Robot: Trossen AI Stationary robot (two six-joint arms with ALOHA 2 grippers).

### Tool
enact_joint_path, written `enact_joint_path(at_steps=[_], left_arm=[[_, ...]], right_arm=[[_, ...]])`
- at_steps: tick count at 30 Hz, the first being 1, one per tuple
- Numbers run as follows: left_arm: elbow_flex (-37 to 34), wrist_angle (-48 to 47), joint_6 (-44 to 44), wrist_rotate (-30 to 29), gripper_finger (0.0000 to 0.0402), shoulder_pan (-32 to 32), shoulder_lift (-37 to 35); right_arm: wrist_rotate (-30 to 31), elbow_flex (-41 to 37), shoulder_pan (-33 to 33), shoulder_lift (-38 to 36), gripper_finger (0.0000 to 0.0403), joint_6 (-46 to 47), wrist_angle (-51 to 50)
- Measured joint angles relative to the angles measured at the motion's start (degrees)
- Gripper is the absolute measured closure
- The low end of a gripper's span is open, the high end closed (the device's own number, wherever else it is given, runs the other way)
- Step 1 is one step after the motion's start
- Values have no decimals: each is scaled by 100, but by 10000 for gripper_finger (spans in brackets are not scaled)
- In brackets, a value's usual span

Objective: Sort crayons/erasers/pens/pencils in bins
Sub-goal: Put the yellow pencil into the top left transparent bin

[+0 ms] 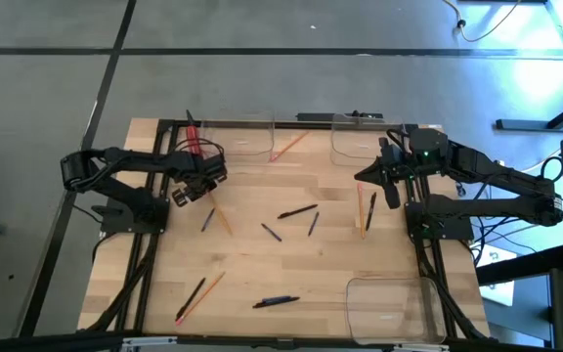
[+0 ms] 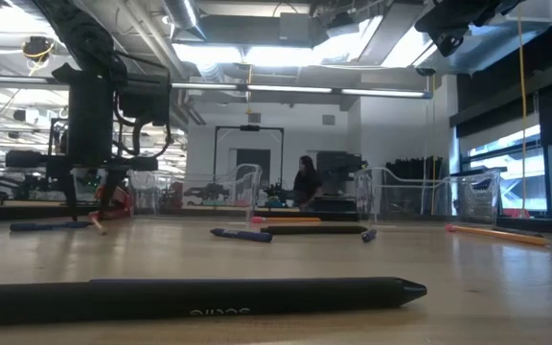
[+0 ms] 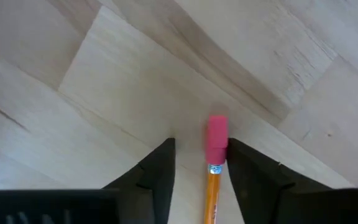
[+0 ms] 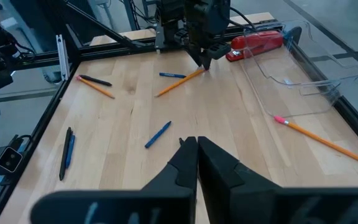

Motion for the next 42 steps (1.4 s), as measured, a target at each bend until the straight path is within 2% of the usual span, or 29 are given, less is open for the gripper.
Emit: enact_joint_path(at_steps=[17,35,42], left_arm=[[9,40,262,-84,388,-4,-4],[0,342,292,-384,395,-462,-114],[7,659,842,-562,395,-467,-361]], right_arm=[[0,0,0,0,388,2,0],[0,0,0,0,388,2,0],[0,0,-2,0,388,2,3]])
